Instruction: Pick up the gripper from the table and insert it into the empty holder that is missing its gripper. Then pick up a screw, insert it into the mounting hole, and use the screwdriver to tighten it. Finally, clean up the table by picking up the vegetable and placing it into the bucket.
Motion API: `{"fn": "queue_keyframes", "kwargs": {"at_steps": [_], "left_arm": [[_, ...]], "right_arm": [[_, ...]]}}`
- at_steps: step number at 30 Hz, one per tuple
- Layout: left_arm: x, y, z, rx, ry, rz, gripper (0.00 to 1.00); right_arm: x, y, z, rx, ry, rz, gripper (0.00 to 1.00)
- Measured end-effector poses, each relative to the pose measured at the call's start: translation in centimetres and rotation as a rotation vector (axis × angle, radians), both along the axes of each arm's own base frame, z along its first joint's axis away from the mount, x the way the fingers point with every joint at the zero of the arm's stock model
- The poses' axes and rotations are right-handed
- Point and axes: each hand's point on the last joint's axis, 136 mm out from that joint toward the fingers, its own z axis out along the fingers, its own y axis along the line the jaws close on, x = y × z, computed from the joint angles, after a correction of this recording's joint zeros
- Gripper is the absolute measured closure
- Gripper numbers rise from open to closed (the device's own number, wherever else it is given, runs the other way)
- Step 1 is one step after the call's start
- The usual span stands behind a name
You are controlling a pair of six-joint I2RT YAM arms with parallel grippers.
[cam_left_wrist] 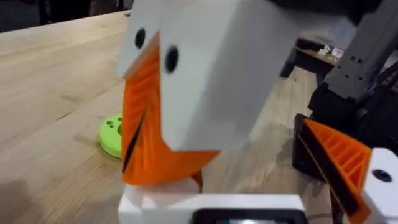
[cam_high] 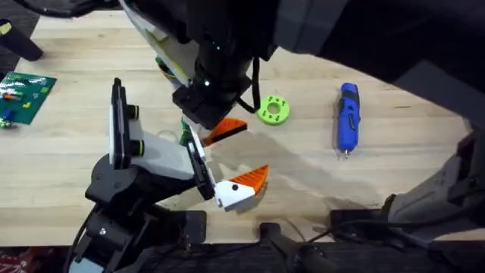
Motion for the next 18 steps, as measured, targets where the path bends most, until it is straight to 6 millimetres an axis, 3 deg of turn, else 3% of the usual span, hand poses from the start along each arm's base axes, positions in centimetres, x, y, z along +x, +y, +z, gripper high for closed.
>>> {"fn": "queue_keyframes", "kwargs": {"at_steps": [18], "left_arm": [[-0.32,-0.13,0.01,0.001,-0.006,-0.021,0.018]], "right_arm": [[-0.34,-0.53,0.01,-0.018,0.011,-0.001,0.993]]}}
